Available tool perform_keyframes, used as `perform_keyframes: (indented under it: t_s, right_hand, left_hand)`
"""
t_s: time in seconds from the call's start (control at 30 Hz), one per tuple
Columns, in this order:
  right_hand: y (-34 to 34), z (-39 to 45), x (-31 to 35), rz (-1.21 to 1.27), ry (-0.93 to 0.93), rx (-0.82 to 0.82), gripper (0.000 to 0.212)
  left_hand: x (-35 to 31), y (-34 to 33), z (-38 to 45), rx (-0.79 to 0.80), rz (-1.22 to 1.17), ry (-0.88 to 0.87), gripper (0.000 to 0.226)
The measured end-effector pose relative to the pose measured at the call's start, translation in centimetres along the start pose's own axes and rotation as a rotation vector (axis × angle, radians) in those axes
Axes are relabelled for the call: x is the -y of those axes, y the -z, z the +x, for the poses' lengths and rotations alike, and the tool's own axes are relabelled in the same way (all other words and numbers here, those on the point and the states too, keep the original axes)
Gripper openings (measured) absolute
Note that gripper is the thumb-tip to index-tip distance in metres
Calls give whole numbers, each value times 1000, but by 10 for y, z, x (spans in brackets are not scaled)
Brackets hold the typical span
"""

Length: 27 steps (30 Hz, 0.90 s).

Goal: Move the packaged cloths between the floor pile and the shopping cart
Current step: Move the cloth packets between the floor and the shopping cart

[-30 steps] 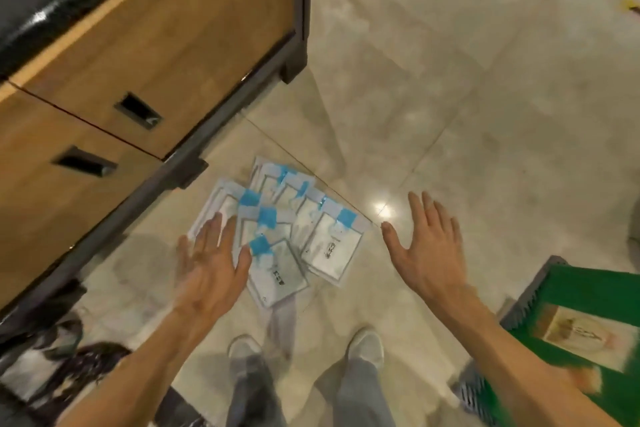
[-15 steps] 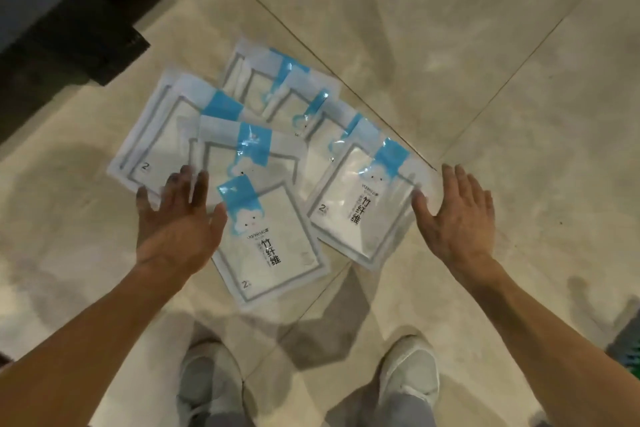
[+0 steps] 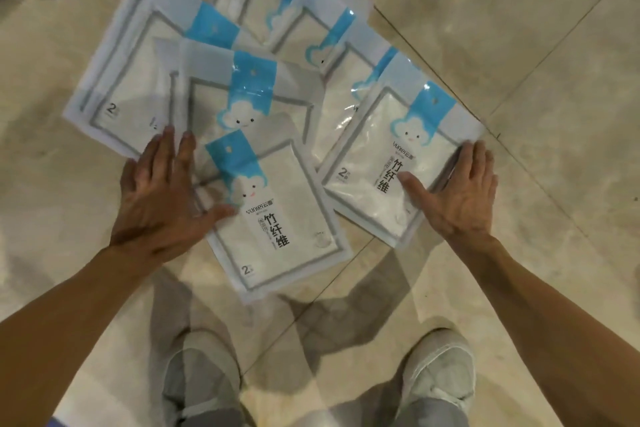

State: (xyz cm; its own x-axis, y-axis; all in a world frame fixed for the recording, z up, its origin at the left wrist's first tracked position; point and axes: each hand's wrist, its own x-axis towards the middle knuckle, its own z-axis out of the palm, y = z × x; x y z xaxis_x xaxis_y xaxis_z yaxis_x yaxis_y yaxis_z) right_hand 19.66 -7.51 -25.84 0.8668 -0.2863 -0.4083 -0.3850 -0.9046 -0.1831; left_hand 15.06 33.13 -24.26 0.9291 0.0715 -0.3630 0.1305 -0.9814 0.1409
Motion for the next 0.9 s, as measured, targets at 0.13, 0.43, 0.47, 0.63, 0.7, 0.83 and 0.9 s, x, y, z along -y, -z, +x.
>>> perform_keyframes:
  t_s: [0.13, 0.43, 0.47, 0.63, 0.7, 0.83, 0.9]
  right_hand:
    - [10, 7, 0, -64, 2, -28, 130]
    - [18, 16, 36, 151, -378, 9, 103]
    - [18, 18, 38, 199, -435, 17, 103]
    - [14, 27, 40, 379, -633, 70, 100]
    - [12, 29, 41, 365, -646, 96, 94]
    - [10, 26, 36, 379, -582, 116, 54]
    - [18, 22, 30, 539, -556, 133, 28]
  left_hand:
    - [1, 19, 26, -155, -44, 69, 114]
    - [-14, 31, 60, -76, -380, 335, 90]
    - [-13, 26, 57, -57, -354, 328, 90]
    - [-15, 22, 58, -16, -351, 368, 86]
    - [-18, 29, 57, -28, -402, 393, 75]
    - [-19, 39, 56, -120, -495, 449, 57]
    - [-17, 44, 57, -183, -539, 489, 57]
